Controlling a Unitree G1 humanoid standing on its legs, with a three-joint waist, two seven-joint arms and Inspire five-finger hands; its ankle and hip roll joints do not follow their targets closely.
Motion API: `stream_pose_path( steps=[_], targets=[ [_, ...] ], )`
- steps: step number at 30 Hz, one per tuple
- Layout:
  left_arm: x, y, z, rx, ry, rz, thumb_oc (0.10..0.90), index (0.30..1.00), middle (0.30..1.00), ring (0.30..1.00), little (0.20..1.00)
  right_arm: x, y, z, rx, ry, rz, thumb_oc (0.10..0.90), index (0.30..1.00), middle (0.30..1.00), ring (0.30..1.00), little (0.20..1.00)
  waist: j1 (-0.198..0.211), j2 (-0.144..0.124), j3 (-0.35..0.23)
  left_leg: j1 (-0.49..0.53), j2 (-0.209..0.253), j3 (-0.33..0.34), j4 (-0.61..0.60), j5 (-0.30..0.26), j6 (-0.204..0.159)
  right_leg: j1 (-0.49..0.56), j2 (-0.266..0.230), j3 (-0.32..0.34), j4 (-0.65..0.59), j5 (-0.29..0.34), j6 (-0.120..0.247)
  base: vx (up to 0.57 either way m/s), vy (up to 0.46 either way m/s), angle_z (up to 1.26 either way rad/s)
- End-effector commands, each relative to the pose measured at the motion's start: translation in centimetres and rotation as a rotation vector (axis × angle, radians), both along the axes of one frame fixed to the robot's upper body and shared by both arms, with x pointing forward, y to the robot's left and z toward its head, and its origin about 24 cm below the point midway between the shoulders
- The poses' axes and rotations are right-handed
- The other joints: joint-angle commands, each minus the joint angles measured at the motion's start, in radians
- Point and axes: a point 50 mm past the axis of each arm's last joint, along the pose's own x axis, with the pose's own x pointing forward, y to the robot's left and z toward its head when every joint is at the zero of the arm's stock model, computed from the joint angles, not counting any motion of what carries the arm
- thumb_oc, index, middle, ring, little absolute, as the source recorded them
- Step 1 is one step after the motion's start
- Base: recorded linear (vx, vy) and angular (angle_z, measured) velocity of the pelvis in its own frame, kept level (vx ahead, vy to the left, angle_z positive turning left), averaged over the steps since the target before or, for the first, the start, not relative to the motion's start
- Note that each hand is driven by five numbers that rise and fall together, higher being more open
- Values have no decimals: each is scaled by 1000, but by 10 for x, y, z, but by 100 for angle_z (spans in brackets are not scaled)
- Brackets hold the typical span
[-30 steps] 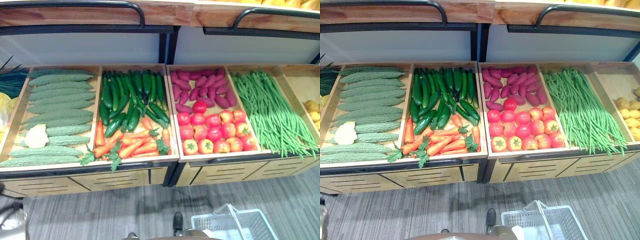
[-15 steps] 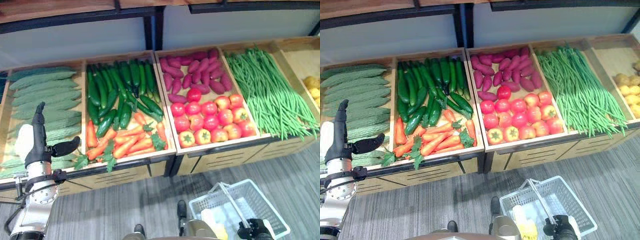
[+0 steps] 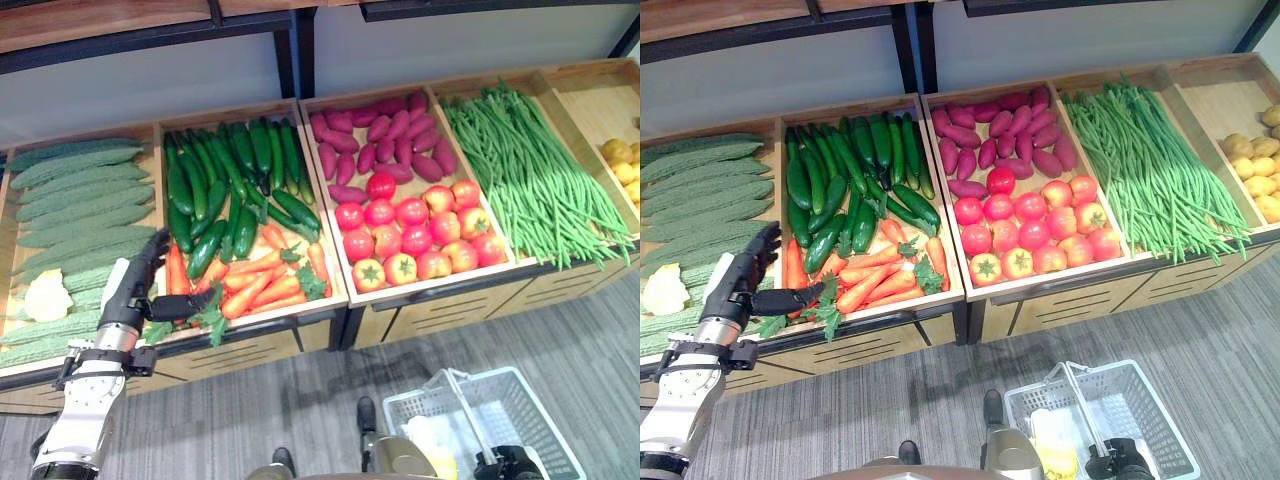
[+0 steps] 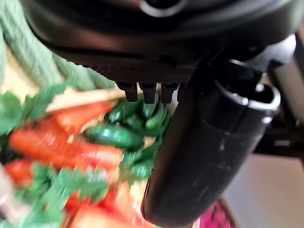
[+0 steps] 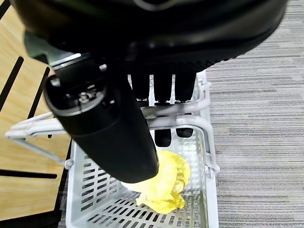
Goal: Get the vegetables into the basket
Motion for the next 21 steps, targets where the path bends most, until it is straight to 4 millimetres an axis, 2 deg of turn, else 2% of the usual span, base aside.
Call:
stream_pose_path(
  steps=[1,4,5,6,10,15,21],
  targets=[
    [17,-10,61,86,-248,-139,900,1000,1000,1000,1000,12,-12,8,-52,-19,84,400,300,300,300,300,-11,-44,-40,-56,22,-19,0,19,-42,94,-99,11,7,-98,119,0,0,0],
    [20,-13,64,128,-248,-159,900,1000,1000,1000,1000,15,-11,9,-52,-25,93,400,300,300,300,300,-12,-46,-40,-56,24,-16,0,19,-43,93,-97,14,7,-97,120,0,0,0],
    [23,-15,66,222,-242,-177,900,1000,1000,1000,1000,17,-10,9,-56,-27,104,400,300,300,300,300,-17,-47,-39,-56,25,-14,0,18,-43,92,-97,17,7,-97,121,0,0,0],
    [24,-16,66,223,-243,-178,900,1000,1000,1000,1000,17,-10,9,-56,-27,103,400,300,300,300,300,-16,-47,-39,-55,25,-14,0,18,-43,92,-97,17,7,-97,121,0,0,0],
    [38,-18,64,464,-230,-182,900,1000,1000,1000,1000,16,-10,9,-66,-26,109,400,300,300,300,300,-30,-53,-37,-54,27,-5,0,16,-44,87,-94,24,7,-96,123,4,-4,-5],
    [46,-18,61,536,-206,-186,900,1000,1000,1000,1000,13,-11,8,-70,-19,99,400,300,300,300,300,-37,-54,-36,-51,29,2,0,15,-45,84,-93,30,7,-95,124,0,0,-1],
    [54,-16,43,576,-145,-151,900,1000,1000,1000,1000,13,-12,9,-83,-20,93,400,300,300,300,300,-50,-55,-29,-51,31,12,0,15,-44,75,-91,43,7,-91,126,-5,7,-6]
  ],
)
